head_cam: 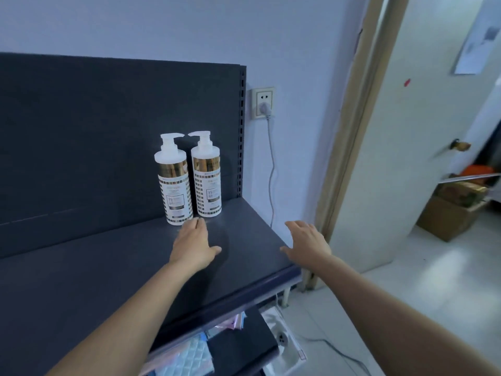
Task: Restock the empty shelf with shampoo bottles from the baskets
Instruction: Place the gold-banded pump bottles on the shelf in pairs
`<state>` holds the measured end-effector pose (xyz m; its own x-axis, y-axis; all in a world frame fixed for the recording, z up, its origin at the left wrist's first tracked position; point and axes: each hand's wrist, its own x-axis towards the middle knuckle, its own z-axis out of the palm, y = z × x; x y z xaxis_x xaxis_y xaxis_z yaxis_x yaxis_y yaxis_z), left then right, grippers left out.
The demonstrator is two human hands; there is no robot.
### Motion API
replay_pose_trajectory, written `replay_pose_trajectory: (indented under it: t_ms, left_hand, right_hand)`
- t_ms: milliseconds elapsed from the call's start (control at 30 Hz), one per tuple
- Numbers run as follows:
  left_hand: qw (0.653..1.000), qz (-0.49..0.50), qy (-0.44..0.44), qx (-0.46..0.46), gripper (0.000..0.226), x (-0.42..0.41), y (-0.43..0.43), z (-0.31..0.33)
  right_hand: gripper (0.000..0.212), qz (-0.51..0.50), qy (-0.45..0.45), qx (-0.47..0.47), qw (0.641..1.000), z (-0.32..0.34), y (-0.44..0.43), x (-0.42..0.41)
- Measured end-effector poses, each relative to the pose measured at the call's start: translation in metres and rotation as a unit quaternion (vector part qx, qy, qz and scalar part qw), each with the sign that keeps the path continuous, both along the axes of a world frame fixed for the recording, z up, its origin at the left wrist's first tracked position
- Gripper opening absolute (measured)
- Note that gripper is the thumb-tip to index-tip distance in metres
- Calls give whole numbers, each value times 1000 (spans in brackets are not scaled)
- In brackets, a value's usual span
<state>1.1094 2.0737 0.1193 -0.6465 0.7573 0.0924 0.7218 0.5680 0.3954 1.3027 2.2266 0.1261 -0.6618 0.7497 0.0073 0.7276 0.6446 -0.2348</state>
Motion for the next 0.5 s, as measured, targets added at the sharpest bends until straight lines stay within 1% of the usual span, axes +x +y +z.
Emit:
replay_pose_trajectory:
  t_ms: [67, 167, 300, 500]
  left_hand:
    - [997, -64, 41, -20, 63, 26, 0, 2]
    - [986, -144, 70, -53, 78, 62, 1, 4]
    - [966, -223, 111, -63, 78, 102, 6, 0]
    - [922, -341, 161, -85, 81, 146, 16, -19]
  right_hand:
    - [54, -29, -2, 4, 1000, -4, -10, 30]
    - [48, -63, -16, 4, 998, -10, -28, 72]
    - [61, -113, -32, 4, 993, -13, -53, 122]
    - [59, -206, -64, 6, 976, -21, -92, 174]
